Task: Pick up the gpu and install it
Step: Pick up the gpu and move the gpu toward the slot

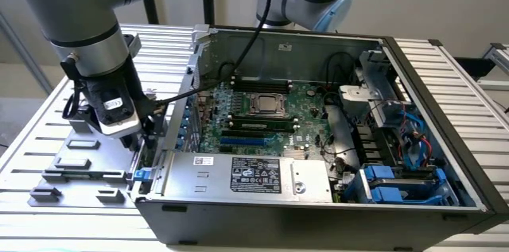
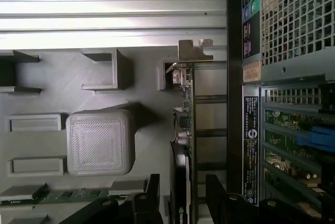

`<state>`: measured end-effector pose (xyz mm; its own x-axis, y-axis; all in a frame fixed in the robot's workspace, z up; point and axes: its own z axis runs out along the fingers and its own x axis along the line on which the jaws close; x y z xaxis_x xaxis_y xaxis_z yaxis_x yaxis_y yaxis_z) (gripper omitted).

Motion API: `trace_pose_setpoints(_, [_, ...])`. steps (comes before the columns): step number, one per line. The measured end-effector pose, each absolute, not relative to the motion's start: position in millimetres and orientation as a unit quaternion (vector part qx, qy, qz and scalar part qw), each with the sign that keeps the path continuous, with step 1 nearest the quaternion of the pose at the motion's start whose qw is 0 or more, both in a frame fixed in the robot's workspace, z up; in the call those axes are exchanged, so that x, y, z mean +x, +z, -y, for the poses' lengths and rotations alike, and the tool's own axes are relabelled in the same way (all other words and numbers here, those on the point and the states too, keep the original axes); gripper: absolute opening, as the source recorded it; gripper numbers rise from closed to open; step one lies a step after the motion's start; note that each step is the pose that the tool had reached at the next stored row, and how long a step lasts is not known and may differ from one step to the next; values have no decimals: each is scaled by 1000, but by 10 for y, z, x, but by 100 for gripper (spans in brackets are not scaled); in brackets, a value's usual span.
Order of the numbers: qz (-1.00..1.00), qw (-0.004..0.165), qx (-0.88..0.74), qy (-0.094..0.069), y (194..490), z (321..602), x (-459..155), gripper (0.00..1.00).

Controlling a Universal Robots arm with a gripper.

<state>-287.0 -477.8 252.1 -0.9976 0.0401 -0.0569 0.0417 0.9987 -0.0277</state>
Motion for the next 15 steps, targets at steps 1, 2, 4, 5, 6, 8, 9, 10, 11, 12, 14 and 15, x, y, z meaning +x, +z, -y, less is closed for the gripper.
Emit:
trace_pose_setpoints(1, [-999,28,20,-14,2507,4773,-2872,48])
trace_pose_setpoints(2, [-999,29,20,-14,2493,4767,-2874,48])
trace_pose_setpoints(4, [-999,29,20,-14,2470,4756,-2879,48])
trace_pose_setpoints(5, [-999,29,20,-14,2461,4750,-2881,48])
trace_pose_setpoints(6, [-999,29,20,-14,2453,4743,-2883,48])
trace_pose_setpoints(8, [-999,30,20,-14,2436,4735,-2890,48])
trace_pose_setpoints(9, [-999,30,20,-14,2428,4732,-2894,48])
trace_pose_setpoints(10, [-999,30,20,-14,2421,4731,-2897,48])
trace_pose_setpoints(11, [-999,30,20,-14,2413,4729,-2897,48])
trace_pose_setpoints(12, [-999,30,20,-14,2406,4729,-2898,48])
trace_pose_setpoints(14, [-999,30,20,-14,2392,4728,-2898,48])
trace_pose_setpoints(15, [-999,30,20,-14,2386,4728,-2898,48])
